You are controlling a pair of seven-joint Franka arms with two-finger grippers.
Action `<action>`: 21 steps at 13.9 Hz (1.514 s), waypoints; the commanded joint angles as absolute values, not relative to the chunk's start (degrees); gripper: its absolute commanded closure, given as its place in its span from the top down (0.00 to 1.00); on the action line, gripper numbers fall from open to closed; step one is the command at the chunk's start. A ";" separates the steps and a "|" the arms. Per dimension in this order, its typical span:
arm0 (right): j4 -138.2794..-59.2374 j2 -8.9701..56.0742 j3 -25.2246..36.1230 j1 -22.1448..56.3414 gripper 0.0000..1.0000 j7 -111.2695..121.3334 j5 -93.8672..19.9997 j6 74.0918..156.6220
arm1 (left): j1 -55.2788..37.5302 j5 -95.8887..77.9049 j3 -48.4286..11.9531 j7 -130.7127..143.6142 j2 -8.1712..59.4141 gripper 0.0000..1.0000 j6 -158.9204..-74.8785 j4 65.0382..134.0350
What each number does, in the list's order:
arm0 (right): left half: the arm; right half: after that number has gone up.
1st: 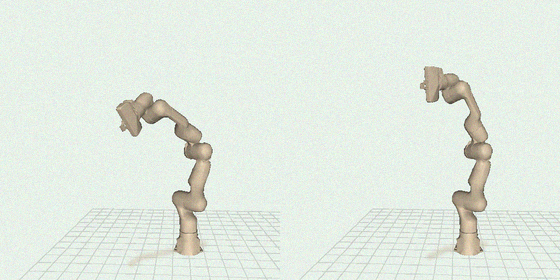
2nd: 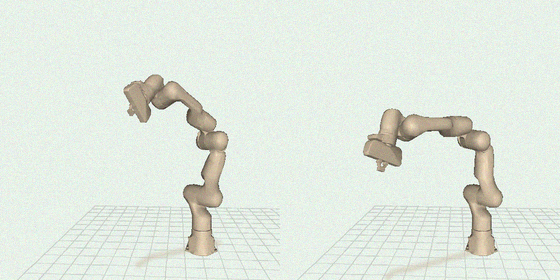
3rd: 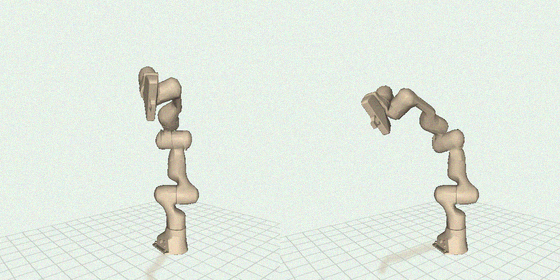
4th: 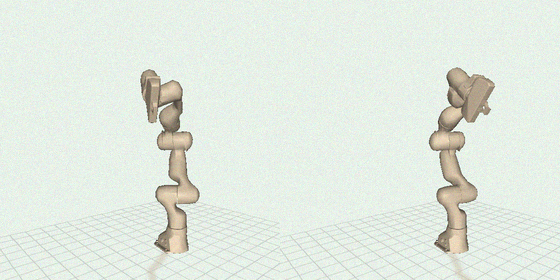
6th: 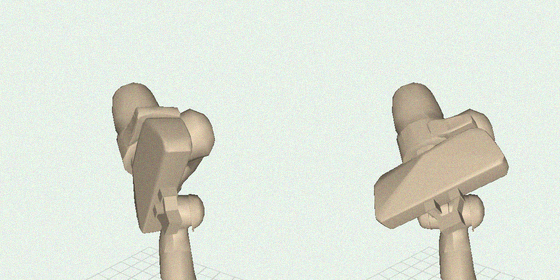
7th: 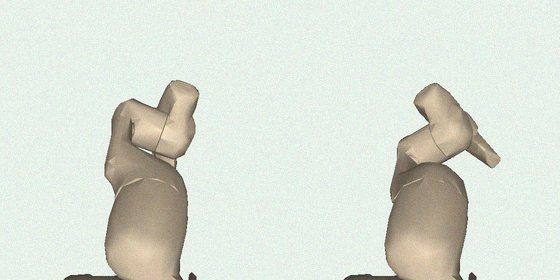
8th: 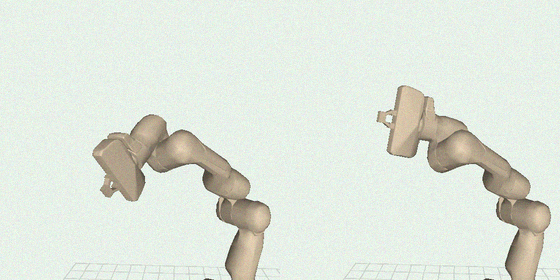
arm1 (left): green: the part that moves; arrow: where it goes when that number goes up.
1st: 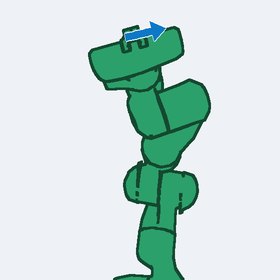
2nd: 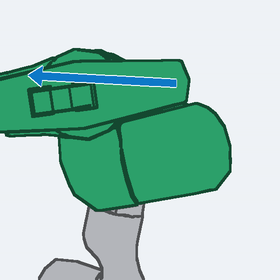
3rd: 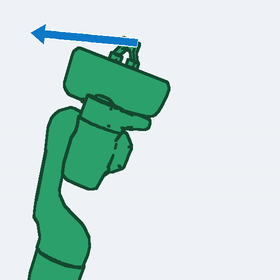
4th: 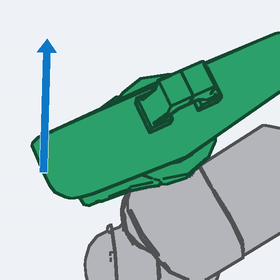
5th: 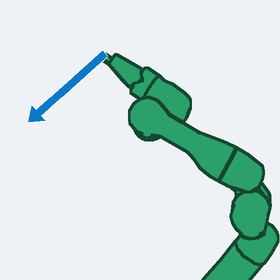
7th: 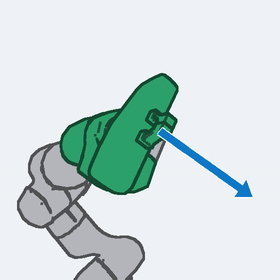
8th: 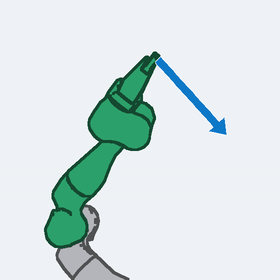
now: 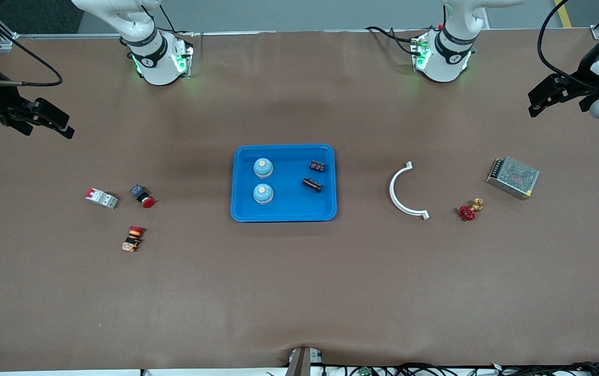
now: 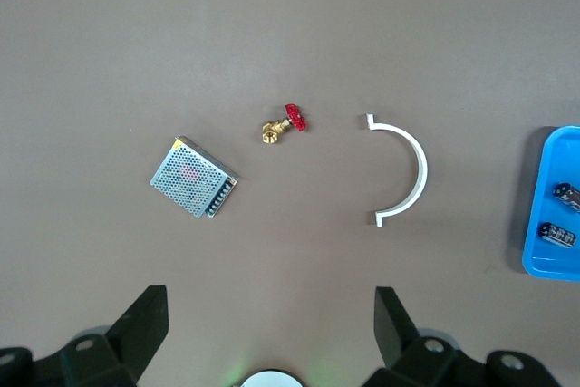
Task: Place electrolytic capacitor and blue bell in tray
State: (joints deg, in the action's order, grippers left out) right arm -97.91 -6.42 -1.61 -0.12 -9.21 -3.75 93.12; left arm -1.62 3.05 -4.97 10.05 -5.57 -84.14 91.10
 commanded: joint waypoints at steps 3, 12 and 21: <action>-100.19 -7.91 -1.84 -0.18 1.00 -9.93 -0.10 95.18 | -1.67 4.04 -5.36 9.49 -5.71 1.00 -84.02 90.70; -100.28 -7.65 -2.64 -0.26 1.00 -9.93 1.14 95.54 | -2.02 4.04 -5.54 9.58 -5.19 1.00 -84.02 90.70; -100.11 -7.56 -1.23 -0.62 1.00 -9.58 1.23 95.45 | -2.02 4.04 -5.54 9.14 -5.19 1.00 -84.02 90.70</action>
State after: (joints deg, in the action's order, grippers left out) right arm -98.95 -6.41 -1.62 -0.23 -9.22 0.45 94.84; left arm -2.01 3.05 -5.26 10.05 -5.21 -84.14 91.14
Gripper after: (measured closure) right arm 0.000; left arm 0.000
